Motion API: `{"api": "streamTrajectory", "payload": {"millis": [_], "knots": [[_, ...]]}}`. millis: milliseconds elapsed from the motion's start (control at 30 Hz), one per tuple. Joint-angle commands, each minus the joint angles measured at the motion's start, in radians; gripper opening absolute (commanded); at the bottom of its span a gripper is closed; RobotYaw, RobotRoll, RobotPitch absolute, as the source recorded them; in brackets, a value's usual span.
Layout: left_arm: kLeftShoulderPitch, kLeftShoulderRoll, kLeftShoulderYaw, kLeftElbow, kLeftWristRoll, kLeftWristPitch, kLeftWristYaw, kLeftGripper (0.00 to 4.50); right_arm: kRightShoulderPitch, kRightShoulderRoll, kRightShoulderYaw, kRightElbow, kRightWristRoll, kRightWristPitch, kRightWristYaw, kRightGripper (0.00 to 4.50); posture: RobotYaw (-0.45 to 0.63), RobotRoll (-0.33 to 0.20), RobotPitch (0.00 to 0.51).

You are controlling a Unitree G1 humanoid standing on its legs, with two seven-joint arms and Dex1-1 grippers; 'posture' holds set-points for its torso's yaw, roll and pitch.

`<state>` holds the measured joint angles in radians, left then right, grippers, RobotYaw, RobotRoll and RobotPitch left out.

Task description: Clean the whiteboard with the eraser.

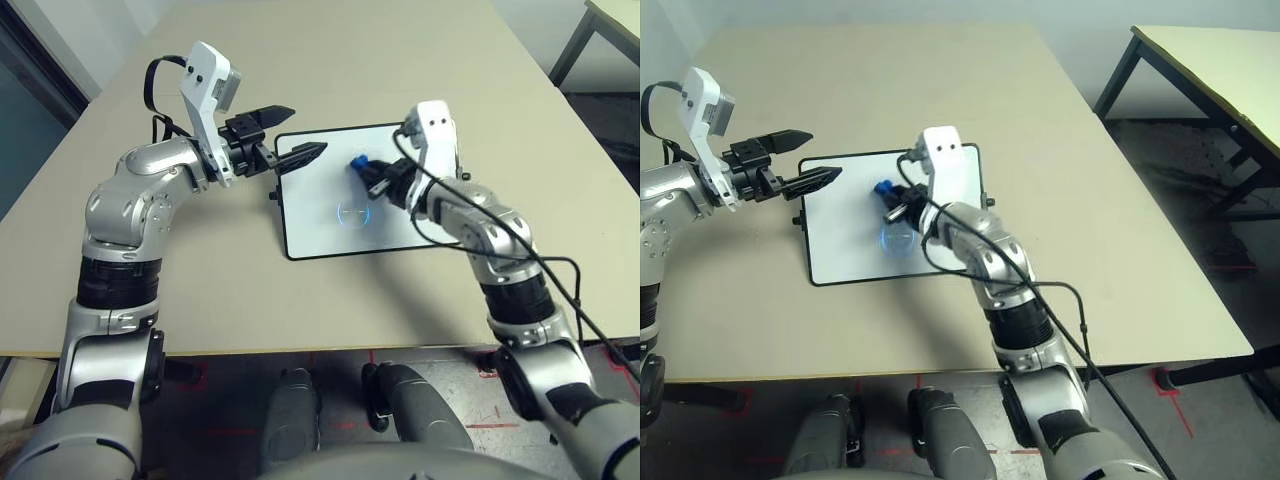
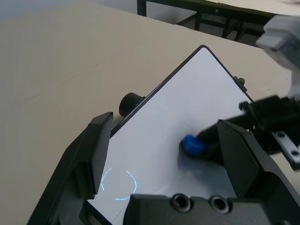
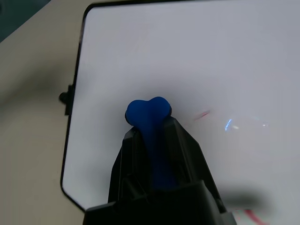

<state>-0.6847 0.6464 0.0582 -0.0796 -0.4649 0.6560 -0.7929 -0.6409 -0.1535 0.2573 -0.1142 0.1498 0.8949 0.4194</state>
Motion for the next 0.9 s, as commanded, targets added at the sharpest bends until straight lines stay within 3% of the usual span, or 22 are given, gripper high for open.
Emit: {"api": "streamTrajectory", "payload": {"millis": [33, 233, 600, 900], "knots": [[0.010, 0.003, -0.006, -0.016, 0.005, 0.012, 0.003, 4.50, 0.043, -0.010, 0.032, 0.080, -0.014, 0.057, -0.006, 0.56, 0.04, 0.000, 0.152], [0.011, 0.003, -0.006, -0.016, 0.004, 0.014, 0.004, 4.50, 0.027, -0.035, 0.008, 0.096, -0.030, 0.039, -0.017, 0.56, 0.04, 0.000, 0.156], [0.005, 0.002, -0.010, -0.003, 0.006, 0.008, -0.001, 4.50, -0.120, -0.117, -0.092, 0.080, -0.062, 0.005, -0.090, 0.56, 0.03, 0.000, 0.158], [0.001, 0.002, -0.010, 0.004, 0.008, 0.007, -0.005, 4.50, -0.064, -0.094, -0.039, 0.022, -0.043, 0.078, -0.072, 0.56, 0.04, 0.000, 0.161]]}}
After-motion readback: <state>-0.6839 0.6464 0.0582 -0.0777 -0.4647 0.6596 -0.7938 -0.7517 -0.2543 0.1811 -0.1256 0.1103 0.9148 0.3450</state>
